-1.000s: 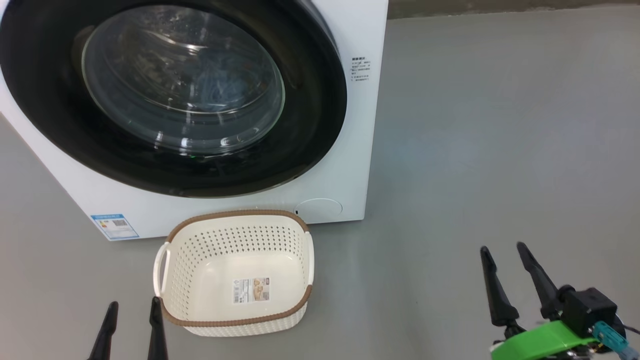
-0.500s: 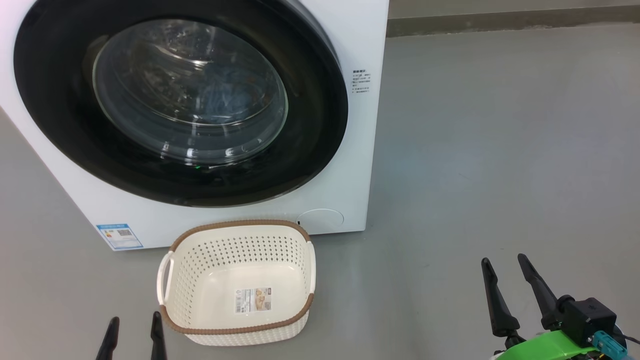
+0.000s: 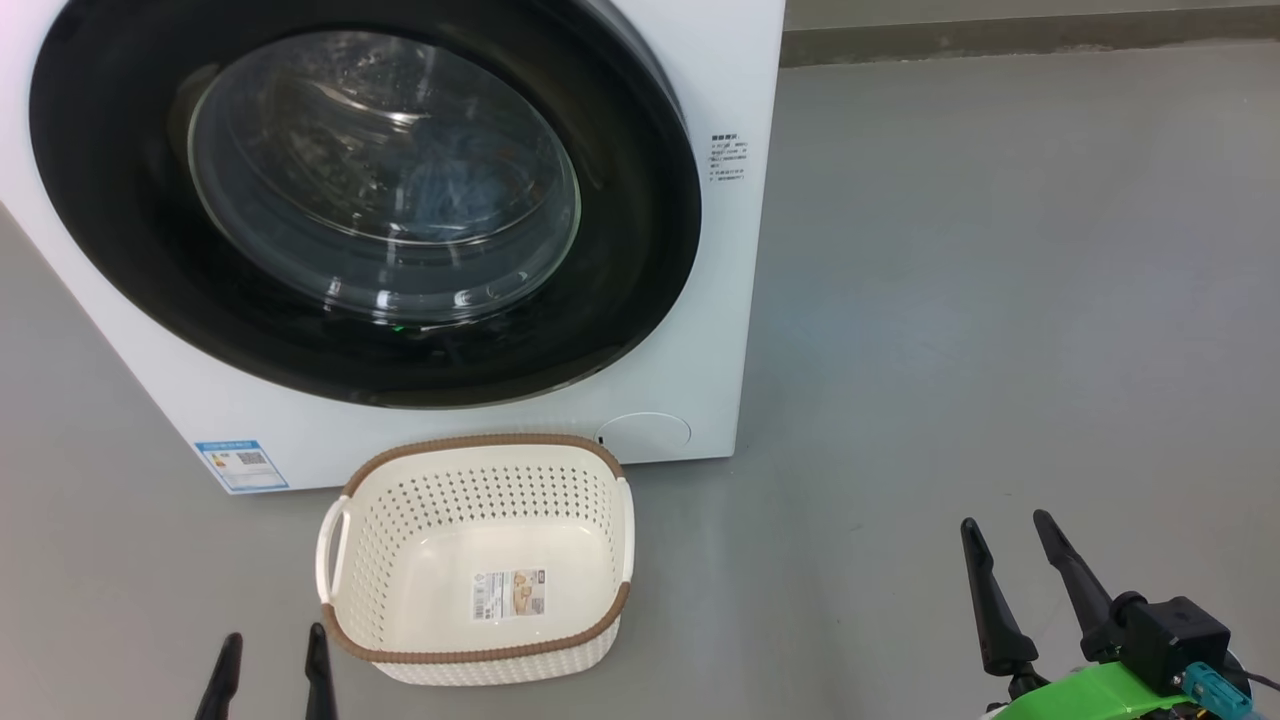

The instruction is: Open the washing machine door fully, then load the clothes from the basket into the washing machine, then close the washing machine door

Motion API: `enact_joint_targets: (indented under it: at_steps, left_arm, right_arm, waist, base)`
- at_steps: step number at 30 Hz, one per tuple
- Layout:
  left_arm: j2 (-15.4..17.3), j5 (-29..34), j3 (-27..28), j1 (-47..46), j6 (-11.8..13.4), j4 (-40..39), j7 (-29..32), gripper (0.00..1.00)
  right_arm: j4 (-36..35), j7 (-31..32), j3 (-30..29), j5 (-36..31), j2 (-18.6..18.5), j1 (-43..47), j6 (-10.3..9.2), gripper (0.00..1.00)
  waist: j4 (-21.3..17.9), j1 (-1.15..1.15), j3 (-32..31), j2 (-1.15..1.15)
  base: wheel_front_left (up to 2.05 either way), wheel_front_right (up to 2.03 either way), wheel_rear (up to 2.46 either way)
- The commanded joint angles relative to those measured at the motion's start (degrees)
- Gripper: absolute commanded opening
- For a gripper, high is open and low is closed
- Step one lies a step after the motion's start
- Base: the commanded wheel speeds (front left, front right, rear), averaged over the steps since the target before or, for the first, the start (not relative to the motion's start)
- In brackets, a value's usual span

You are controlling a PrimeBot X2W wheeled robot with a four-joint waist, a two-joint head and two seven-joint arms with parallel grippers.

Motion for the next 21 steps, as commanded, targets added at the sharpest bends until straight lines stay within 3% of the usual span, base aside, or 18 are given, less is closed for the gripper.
enact_joint_targets:
  at_steps: [1,2,9,13,21]
  left_arm:
    - [0.7,0.26,1.5,-0.89,-0.22,-1.7,-0.31,1.0]
    - [0.01,-0.01,-0.09,-0.01,-0.23,-0.01,0.0,0.0]
    - [-0.96,-1.59,-0.62,-0.27,-0.37,3.4,0.39,0.0]
    - [-0.76,-4.97,-0.44,-0.84,-0.6,3.7,1.12,0.0]
    - [-0.47,-10.3,-0.17,-1.98,-0.97,4.4,2.29,0.0]
  right_arm:
    - [-1.13,-0.27,1.35,-0.29,-0.18,-0.26,-0.12,1.0]
    - [0.08,0.0,0.0,0.02,0.0,0.0,0.0,0.0]
    - [3.85,0.49,0.01,1.62,0.23,-0.09,0.0,0.0]
    - [3.83,1.35,-0.12,4.9,0.22,-0.27,-0.01,0.0]
    - [3.99,2.68,-0.34,10.09,0.19,-0.74,-0.01,0.0]
  waist:
    - [-0.03,0.0,0.07,0.0]
    - [-0.02,0.0,0.06,0.0]
    - [-0.01,0.01,0.1,0.0]
    - [-0.09,0.13,-0.04,0.0]
    - [-0.18,0.0,0.11,0.0]
  base:
    - [0.0,0.0,0.0]
    - [0.0,0.0,0.0]
    - [0.0,0.0,0.0]
    - [0.0,0.0,0.0]
    - [0.0,0.0,0.0]
